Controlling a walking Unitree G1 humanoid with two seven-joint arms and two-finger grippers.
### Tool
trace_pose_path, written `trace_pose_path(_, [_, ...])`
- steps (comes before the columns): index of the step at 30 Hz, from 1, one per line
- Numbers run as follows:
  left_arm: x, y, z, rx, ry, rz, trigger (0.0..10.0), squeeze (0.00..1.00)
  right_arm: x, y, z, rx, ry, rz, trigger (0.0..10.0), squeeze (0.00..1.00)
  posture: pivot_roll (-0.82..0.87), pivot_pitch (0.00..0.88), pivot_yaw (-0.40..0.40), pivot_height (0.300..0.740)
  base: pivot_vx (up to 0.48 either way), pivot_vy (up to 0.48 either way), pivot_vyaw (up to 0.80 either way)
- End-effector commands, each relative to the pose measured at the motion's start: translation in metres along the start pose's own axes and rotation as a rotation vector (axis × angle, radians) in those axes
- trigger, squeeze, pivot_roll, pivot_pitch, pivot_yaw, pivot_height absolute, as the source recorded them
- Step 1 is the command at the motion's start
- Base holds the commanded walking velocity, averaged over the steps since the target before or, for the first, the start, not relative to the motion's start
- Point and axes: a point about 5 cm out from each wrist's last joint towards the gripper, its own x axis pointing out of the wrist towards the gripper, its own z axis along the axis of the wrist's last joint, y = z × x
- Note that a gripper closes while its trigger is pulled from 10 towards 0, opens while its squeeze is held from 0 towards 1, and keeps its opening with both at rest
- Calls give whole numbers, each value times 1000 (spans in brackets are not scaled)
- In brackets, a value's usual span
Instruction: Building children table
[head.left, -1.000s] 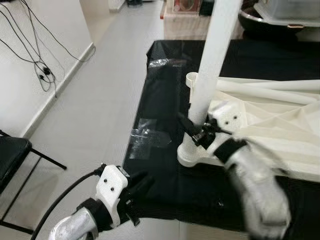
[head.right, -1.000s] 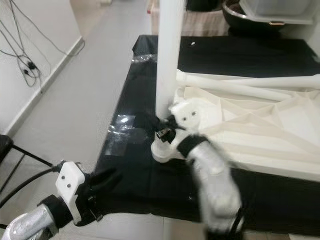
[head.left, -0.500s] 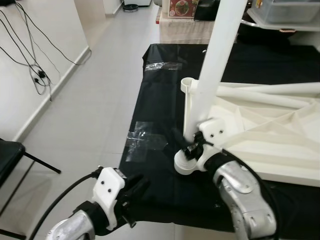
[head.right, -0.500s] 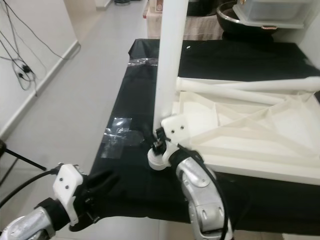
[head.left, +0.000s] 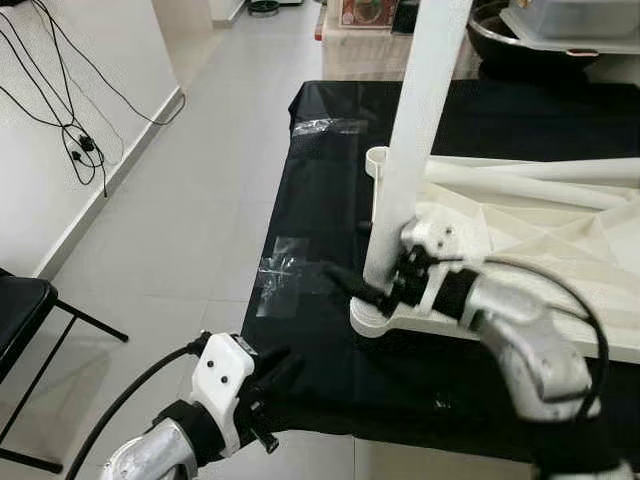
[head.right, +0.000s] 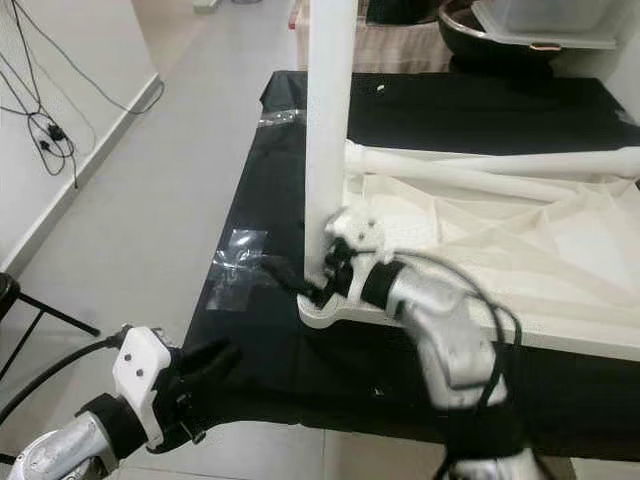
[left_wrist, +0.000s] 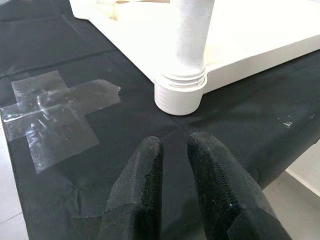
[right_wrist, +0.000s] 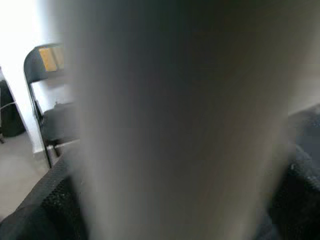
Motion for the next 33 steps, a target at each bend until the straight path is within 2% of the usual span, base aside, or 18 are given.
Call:
trace_pose_path(1, [-1, -3, -2, 0, 7, 5, 10000, 0, 2, -6, 3, 10, -21, 52, 10000, 0, 68, 175, 3, 740, 0, 0, 0])
trace_pose_path(3, [0, -3, -2, 0, 7, 6, 10000, 0, 2, -11, 5, 18, -24, 85, 10000, 0, 73, 177, 3, 740, 0, 0, 0])
trace_pose_path(7, [-1, -3, -1, -1, 4, 13, 10000, 0, -6, -15, 3, 64, 4, 257, 10000, 0, 76, 177, 2, 740, 0, 0, 0])
trace_pose_path(11, [-1, -2, -1, 0, 4, 18, 10000, 0, -14, -21, 5, 86, 11, 332, 10000, 0, 77, 179, 1, 740, 0, 0, 0])
trace_pose_path(13, [-1, -2, -1, 1, 4, 19, 10000, 0, -14, -25, 7, 90, 3, 329, 10000, 0, 75, 179, 1, 740, 0, 0, 0])
trace_pose_path(14, [-1, -2, -1, 0, 4, 19, 10000, 0, -15, -29, 10, 89, -11, 326, 1490, 0, 75, 179, 1, 740, 0, 0, 0])
trace_pose_path(15, [-1, -2, -1, 1, 3, 19, 10000, 0, -15, -31, 12, 88, -19, 325, 0, 0, 75, 179, 1, 740, 0, 0, 0])
trace_pose_path(22, [-1, -2, -1, 0, 2, 22, 10000, 0, -18, -34, 13, 89, -29, 360, 0, 0, 73, 182, 3, 740, 0, 0, 0])
trace_pose_path(28, [-1, -1, 0, 0, 2, 23, 10000, 0, -26, -27, 4, 99, -5, 343, 0, 0, 64, 187, 0, 740, 0, 0, 0])
trace_pose_path(29, [-1, -1, 0, 1, 2, 24, 10000, 0, -26, -21, -3, 107, 9, 290, 0, 0, 62, 187, -8, 740, 0, 0, 0])
trace_pose_path(31, [-2, -1, 0, 2, 1, 25, 10000, 0, -20, -5, -25, 91, 68, 19, 0, 0, 72, 189, -22, 740, 0, 0, 0])
trace_pose_path(32, [-3, -1, 0, 2, 1, 26, 10000, 0, -19, -1, -29, 83, 80, -52, 0, 0, 72, 189, -22, 740, 0, 0, 0])
trace_pose_path(33, [-4, 0, 0, 3, 2, 29, 10000, 0, -20, -2, -42, 40, 158, -380, 0, 0, 64, 189, -20, 740, 0, 0, 0])
